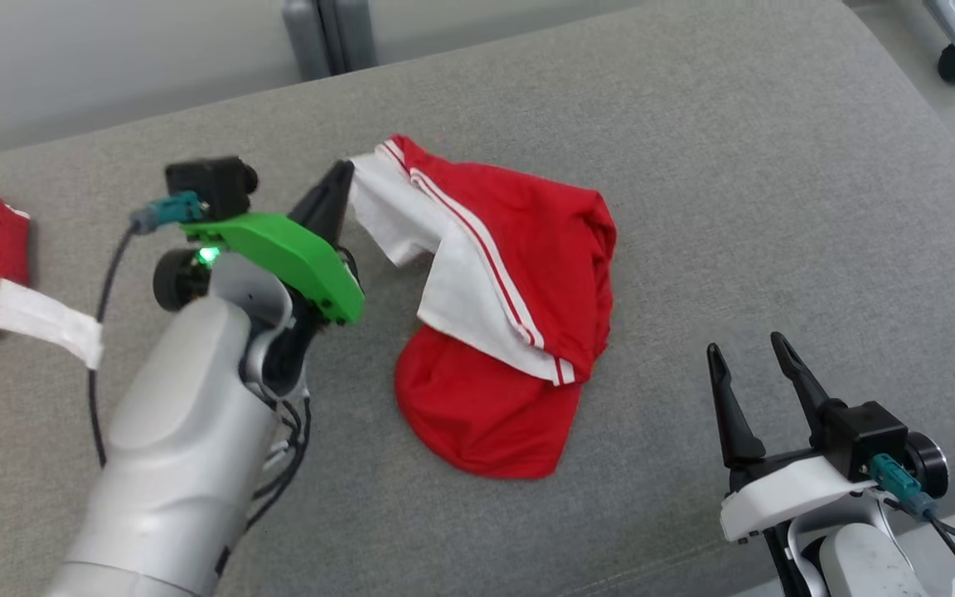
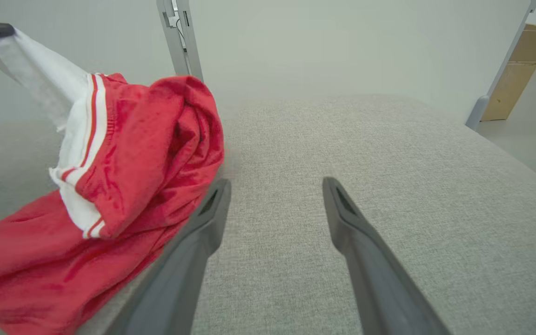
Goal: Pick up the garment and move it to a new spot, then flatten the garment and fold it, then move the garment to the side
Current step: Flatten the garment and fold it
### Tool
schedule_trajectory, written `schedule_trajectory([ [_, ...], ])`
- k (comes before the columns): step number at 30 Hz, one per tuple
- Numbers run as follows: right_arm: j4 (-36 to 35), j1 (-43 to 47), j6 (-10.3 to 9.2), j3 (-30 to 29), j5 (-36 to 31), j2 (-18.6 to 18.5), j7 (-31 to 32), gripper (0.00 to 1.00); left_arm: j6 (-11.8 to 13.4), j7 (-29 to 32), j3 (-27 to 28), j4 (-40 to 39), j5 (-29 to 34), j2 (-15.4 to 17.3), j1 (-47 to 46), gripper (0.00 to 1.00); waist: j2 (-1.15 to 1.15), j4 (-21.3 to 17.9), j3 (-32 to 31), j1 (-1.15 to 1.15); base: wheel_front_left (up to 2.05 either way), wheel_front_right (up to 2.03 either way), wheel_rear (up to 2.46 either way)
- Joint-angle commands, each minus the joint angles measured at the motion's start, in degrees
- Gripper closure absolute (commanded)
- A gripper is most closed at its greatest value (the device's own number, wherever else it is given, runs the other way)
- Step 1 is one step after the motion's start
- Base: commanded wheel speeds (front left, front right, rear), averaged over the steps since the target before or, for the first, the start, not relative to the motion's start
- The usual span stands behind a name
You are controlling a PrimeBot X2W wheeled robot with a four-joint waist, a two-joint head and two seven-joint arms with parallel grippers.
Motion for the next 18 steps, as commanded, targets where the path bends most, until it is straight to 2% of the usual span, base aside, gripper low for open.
schedule_trajectory([
  [1,0.07,0.80,-0.06,0.08,0.57,-0.12,-0.20,0.00,-0.21,0.62,0.49,-2.10,-0.75,1.10,-2.03,1.00,0.00,1.24,-1.88,0.00,0.00,0.00,0.00],
  [6,0.61,1.78,-0.06,0.41,0.39,-0.13,-0.20,0.00,0.18,4.90,1.77,-9.64,-1.25,5.76,-6.24,1.00,0.00,1.87,-4.43,0.00,0.00,0.00,0.00],
  [11,0.88,2.45,-0.06,0.51,0.78,-0.12,-0.20,0.00,1.63,10.84,3.15,-15.93,-0.99,10.46,-10.68,1.00,0.00,1.75,-6.02,0.00,0.00,0.00,0.00],
  [15,0.95,2.64,-0.06,0.47,1.16,-0.12,-0.20,0.00,2.22,14.46,3.47,-19.66,-0.95,13.13,-12.86,1.00,0.00,1.12,-6.70,0.00,0.00,0.00,0.00],
  [18,1.06,3.04,-0.06,0.20,1.36,-0.12,-0.20,0.00,2.08,16.90,3.33,-22.19,-2.26,13.62,-13.61,1.00,0.00,0.73,-7.08,0.00,0.00,0.00,0.00],
])
